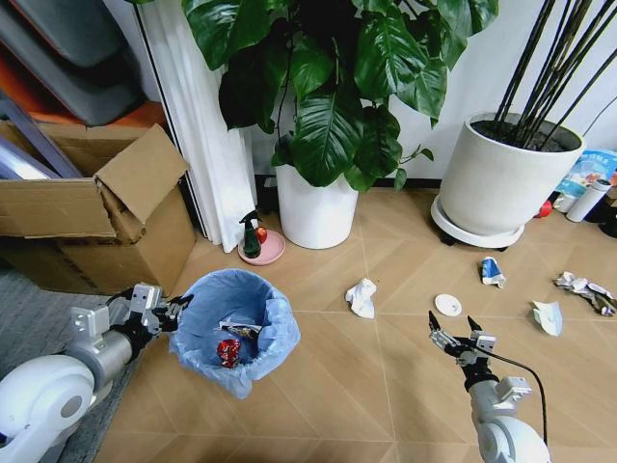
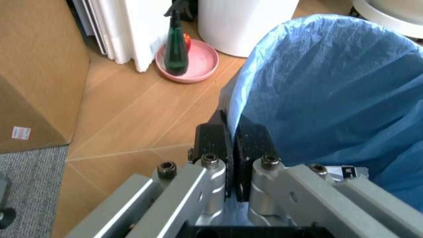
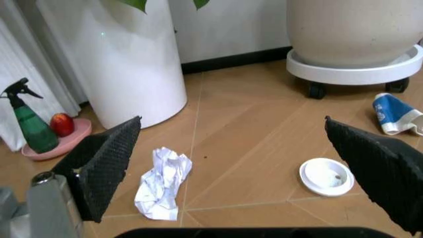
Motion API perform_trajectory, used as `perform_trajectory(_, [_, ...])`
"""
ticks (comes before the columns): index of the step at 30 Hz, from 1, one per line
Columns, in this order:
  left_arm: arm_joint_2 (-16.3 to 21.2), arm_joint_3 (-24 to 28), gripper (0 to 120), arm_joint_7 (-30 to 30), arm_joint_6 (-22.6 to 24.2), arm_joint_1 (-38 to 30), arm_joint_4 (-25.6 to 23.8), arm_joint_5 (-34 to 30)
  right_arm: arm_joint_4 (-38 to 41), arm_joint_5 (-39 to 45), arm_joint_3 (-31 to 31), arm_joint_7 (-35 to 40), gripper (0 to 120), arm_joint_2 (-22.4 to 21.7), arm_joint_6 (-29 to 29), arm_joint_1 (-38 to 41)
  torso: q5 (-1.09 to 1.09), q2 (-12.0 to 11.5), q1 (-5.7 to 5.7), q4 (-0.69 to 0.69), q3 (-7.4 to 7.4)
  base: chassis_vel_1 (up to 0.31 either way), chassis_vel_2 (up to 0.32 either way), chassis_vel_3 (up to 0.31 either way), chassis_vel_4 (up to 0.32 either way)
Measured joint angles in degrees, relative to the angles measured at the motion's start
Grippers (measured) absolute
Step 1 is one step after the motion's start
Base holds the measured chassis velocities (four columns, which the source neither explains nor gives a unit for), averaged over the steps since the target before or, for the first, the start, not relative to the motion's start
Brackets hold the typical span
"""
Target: Pick up the trash bin and place the garbage on the floor into it.
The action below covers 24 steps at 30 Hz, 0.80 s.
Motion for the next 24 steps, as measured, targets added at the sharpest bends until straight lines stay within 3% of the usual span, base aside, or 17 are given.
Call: perform_trajectory(24, [0.3, 0.0, 0, -0.1, 0.1, -0.1, 0.0, -0.2, -0.1, 0.7, -0.4, 0.1, 100, -0.1, -0.2, 0.1, 0.0, 0.0, 0.0, 0.0, 0.0, -0.062, -0.019, 0.057, 0.018])
